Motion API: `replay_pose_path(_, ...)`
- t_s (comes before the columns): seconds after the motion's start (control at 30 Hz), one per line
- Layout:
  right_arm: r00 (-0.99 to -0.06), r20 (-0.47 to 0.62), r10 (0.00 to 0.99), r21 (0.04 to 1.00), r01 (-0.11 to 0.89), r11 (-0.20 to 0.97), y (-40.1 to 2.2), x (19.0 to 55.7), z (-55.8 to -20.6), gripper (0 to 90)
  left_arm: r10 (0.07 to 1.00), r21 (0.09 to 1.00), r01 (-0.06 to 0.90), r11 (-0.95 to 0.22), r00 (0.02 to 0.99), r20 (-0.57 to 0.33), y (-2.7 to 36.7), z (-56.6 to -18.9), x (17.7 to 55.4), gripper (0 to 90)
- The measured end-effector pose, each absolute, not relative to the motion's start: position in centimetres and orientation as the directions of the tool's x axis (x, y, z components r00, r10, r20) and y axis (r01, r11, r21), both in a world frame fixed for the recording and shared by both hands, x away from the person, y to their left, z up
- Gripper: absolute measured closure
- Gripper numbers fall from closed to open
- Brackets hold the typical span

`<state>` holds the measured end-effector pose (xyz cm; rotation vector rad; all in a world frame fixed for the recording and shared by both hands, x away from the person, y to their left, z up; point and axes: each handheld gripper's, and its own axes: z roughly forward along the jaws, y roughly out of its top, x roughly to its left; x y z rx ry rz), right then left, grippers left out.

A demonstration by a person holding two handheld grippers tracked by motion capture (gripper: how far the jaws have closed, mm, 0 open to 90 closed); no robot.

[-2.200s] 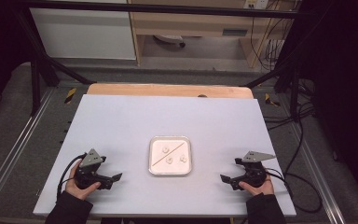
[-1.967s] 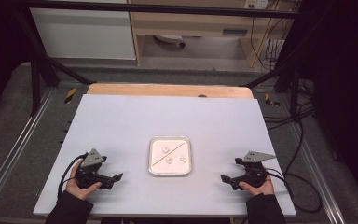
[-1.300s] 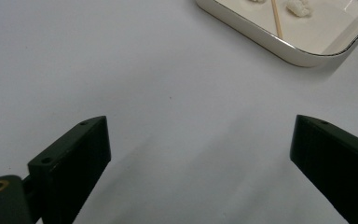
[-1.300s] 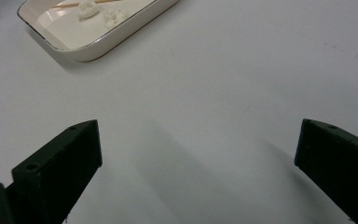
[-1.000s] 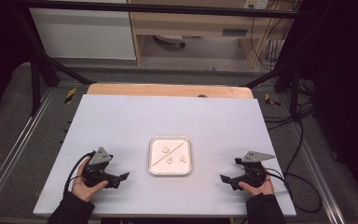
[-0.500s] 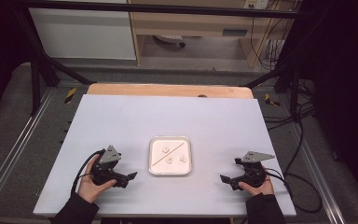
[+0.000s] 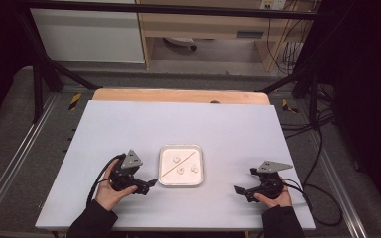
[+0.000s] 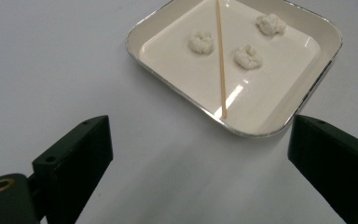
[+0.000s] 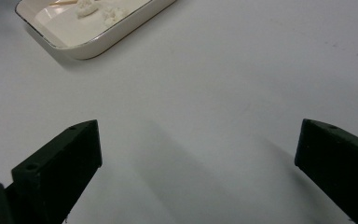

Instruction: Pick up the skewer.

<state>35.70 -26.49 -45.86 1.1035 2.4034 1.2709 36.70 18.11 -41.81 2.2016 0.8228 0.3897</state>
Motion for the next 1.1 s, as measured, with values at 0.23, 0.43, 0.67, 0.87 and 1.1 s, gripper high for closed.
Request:
replay_pose_path(0.23, -0.702, 0.149, 0.697, 0.780, 0.516, 0.353, -26.5, 35.7, -45.9, 1.2, 0.662, 0.720, 0.444, -0.534, 0.749, 0.028, 16.4, -41.5, 37.4, 7.8)
replay_pose_path(0.43, -0.702, 0.150, 0.696, 0.781, 0.516, 0.352, -26.5, 35.7, -45.9, 1.2, 0.663, 0.700, 0.460, -0.545, 0.749, 0.024, 15.3, -41.6, 38.2, 11.5)
replay_pose_path(0.67, -0.703, 0.151, 0.695, 0.779, 0.518, 0.353, -26.5, 35.7, -45.9, 1.2, 0.660, 0.686, 0.469, -0.556, 0.751, 0.022, 14.1, -41.9, 39.0, 18.9)
replay_pose_path(0.87, -0.703, 0.152, 0.695, 0.780, 0.518, 0.353, -26.5, 35.7, -45.9, 1.2, 0.642, 0.668, 0.456, -0.588, 0.765, 0.042, 12.8, -42.1, 39.1, 31.3)
replay_pose_path(1.1, -0.704, 0.151, 0.694, 0.780, 0.517, 0.354, -26.5, 35.7, -45.9, 1.3, 0.633, 0.644, 0.470, -0.603, 0.774, 0.028, 12.4, -42.7, 39.3, 46.0)
